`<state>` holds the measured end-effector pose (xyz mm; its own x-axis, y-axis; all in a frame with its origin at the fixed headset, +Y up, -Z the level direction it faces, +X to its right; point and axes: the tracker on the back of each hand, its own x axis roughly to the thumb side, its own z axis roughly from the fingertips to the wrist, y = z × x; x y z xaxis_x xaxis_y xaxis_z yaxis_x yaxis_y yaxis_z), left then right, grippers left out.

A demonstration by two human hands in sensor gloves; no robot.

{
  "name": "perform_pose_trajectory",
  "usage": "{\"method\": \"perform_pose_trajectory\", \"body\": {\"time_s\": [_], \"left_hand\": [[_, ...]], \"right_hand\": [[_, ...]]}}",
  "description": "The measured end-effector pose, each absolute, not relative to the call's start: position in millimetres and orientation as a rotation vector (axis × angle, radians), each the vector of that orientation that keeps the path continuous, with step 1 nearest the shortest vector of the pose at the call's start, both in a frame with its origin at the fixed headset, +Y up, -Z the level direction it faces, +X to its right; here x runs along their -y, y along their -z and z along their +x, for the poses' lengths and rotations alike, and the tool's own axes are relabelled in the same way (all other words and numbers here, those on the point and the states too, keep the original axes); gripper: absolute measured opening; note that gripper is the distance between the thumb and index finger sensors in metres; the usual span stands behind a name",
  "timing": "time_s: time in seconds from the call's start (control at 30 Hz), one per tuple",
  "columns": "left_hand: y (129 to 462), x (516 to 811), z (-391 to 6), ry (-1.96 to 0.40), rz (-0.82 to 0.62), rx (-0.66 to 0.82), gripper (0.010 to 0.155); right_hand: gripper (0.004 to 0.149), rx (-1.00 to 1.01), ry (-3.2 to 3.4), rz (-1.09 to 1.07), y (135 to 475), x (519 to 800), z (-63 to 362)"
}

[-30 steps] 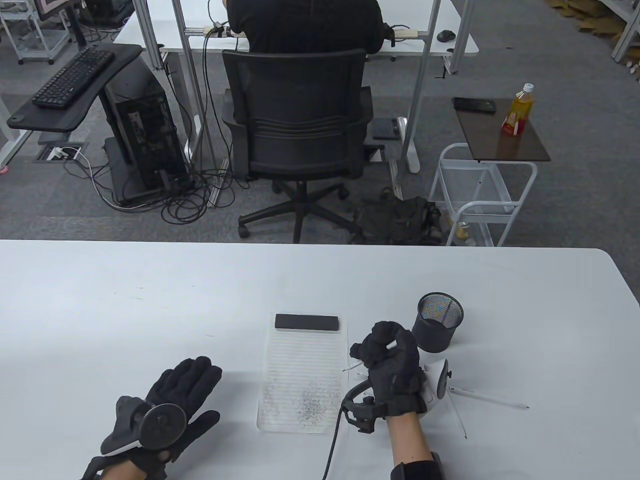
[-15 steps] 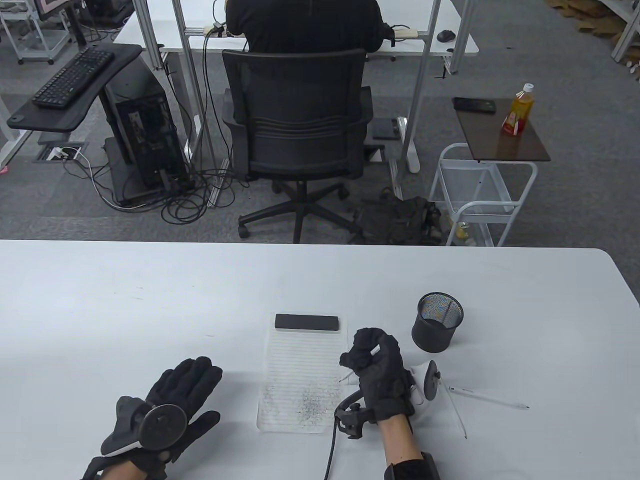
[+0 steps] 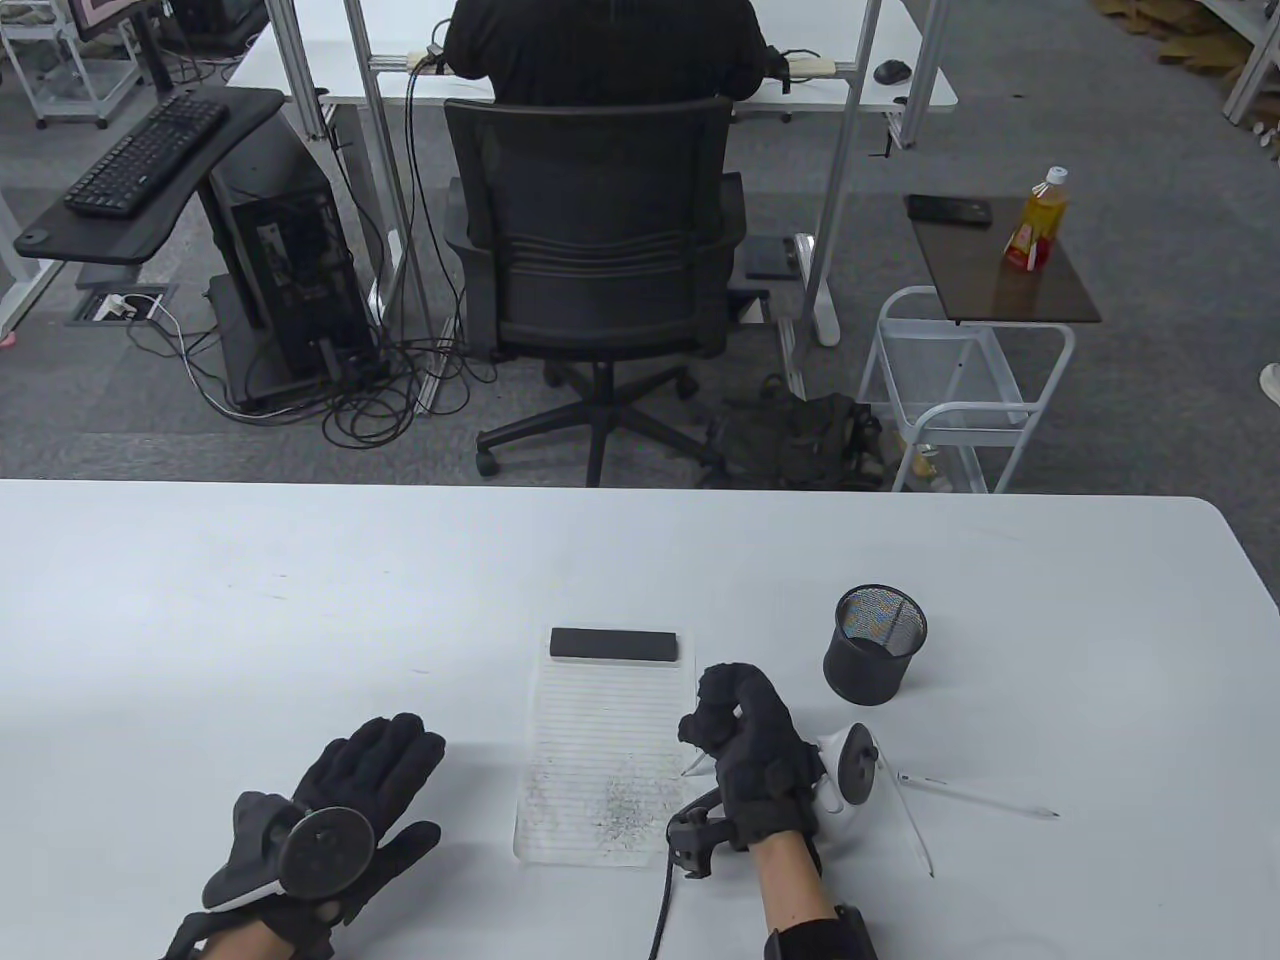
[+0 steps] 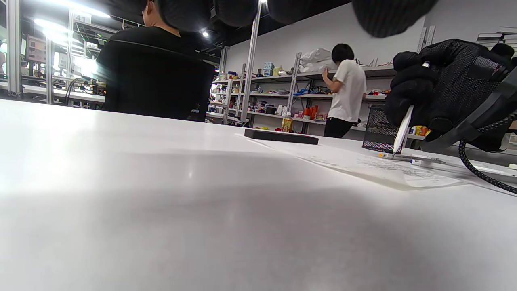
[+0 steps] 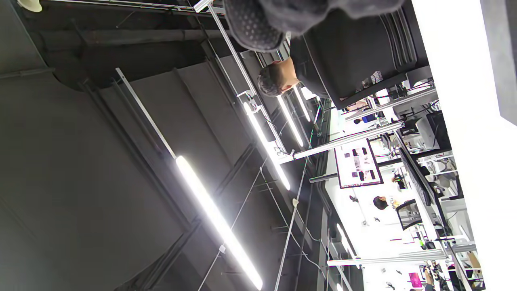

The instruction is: Press to extend mechanical pencil leads

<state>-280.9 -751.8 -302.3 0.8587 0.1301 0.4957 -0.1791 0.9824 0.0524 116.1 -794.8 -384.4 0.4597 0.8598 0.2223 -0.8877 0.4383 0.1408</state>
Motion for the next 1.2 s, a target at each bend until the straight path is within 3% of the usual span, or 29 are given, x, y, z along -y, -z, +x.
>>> {"method": "perform_pose_trajectory", "body": {"time_s": [1.0, 1.2], "left_hand": [[304.0, 751.5, -280.9, -0.165, 0.090, 0.512, 0.080], [304.5, 751.6, -281.3, -0.164, 0.087, 0.510, 0.080]], "right_hand": [[0.052, 0.112, -1.121, 0.247, 386.3, 797.8, 110.8], [0.058, 0.121, -1.075, 0.308, 384.8, 782.2, 112.1]]}}
